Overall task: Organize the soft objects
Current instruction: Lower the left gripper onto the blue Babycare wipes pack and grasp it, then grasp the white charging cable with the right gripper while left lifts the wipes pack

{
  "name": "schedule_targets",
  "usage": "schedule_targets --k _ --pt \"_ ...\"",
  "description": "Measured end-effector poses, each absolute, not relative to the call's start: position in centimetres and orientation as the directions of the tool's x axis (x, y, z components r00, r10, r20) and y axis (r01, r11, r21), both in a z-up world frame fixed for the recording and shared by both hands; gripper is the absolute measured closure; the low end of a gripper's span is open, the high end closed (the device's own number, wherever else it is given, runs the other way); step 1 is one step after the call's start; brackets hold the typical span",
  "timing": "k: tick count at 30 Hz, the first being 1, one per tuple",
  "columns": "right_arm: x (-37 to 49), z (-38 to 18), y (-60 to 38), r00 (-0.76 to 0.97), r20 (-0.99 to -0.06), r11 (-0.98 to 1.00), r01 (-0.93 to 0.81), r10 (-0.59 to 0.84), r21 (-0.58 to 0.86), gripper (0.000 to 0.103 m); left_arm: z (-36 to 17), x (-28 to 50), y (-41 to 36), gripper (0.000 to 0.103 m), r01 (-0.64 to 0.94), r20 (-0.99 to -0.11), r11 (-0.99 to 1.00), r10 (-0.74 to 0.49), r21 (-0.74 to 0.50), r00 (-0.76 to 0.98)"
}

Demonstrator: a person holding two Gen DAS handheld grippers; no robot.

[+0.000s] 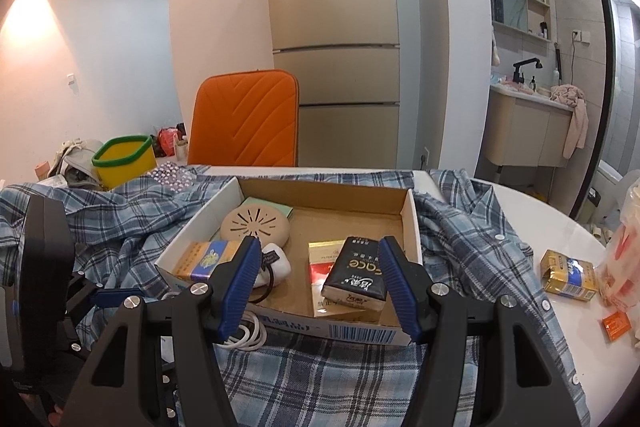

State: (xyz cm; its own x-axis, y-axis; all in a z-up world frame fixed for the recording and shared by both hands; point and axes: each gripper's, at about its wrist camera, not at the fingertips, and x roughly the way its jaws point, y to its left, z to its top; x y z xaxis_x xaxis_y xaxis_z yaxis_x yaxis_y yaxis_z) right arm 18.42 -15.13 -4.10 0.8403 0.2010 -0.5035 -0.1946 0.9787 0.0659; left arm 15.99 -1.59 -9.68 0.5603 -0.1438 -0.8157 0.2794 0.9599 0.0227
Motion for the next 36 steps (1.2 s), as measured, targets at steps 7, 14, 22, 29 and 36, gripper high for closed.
schedule_targets --k 7,14,22,29,36 --pt "18.7 -4.6 -14.3 0.802 -0.536 0.961 -0.267 0.263 0.073 0.04 -9.2 15.7 -1.0 0.029 0.276 -0.796 0.961 -0.167 0.001 0.583" --pt "19.1 -5.1 -14.2 0.764 -0.571 0.95 -0.295 0.301 0.106 0.04 -7.4 14.3 -0.2 0.033 0.25 -0.717 0.968 -0.168 0.008 0.676" --pt "20.1 -6.6 -13.9 0.653 -0.649 0.917 -0.341 0.391 0.208 0.052 -4.6 11.7 1.3 0.034 0.181 -0.542 0.983 -0.139 0.024 0.829" --pt "21.1 -8.1 -13.3 0.58 -0.701 0.903 -0.356 0.415 0.24 0.055 -3.4 10.9 1.7 0.034 0.135 -0.445 0.99 -0.102 0.043 0.89" --pt "21.1 -8.8 -12.2 0.531 -0.735 0.892 -0.387 0.421 0.232 0.065 -3.2 10.3 1.8 0.034 0.117 -0.417 0.992 -0.089 0.041 0.904"
